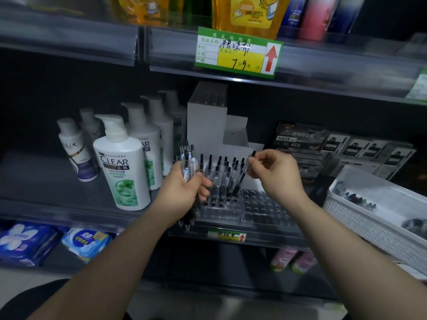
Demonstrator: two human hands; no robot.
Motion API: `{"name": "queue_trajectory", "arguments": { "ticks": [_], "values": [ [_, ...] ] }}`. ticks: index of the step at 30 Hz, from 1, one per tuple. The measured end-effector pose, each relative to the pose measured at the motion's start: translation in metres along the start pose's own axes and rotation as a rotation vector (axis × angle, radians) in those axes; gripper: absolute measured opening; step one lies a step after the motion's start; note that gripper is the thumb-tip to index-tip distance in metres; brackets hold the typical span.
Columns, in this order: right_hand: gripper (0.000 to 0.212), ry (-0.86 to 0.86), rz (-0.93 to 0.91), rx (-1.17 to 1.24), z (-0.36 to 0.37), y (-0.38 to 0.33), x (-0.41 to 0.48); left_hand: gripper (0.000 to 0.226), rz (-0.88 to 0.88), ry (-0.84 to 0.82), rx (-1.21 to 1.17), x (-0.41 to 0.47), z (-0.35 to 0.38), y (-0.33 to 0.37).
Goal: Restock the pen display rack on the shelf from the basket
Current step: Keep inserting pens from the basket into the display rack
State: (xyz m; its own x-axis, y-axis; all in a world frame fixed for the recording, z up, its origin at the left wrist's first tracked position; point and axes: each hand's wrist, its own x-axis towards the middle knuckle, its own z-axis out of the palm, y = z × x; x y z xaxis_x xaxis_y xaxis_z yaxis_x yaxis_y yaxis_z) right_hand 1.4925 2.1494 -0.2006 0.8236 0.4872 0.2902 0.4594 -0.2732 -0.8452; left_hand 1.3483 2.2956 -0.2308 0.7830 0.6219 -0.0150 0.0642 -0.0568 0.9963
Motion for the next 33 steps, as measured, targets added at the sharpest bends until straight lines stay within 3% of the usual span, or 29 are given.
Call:
{"name": "queue_trajectory", "arguments": {
  "ticks": [8,12,27,33],
  "values": [
    [0.013,-0.085,-0.084,-0.262,0.019,0.013,-0.003,0.050,-0.029,0.017,-0.053,-0.001,-0.004,0.002],
    [0.017,-0.127,-0.102,-0.350,0.026,0.016,-0.004,0.011,-0.002,0.019,-0.097,-0.005,-0.003,0.005],
    [0.011,-0.058,-0.122,-0.260,0.018,0.005,-0.010,0.011,-0.038,-0.066,-0.150,-0.012,0.008,0.003],
    [0.011,-0.255,-0.084,-0.057,0.020,-0.017,-0.017,0.015,-0.040,-0.117,-0.180,-0.016,0.017,0.002]
  ]
}}
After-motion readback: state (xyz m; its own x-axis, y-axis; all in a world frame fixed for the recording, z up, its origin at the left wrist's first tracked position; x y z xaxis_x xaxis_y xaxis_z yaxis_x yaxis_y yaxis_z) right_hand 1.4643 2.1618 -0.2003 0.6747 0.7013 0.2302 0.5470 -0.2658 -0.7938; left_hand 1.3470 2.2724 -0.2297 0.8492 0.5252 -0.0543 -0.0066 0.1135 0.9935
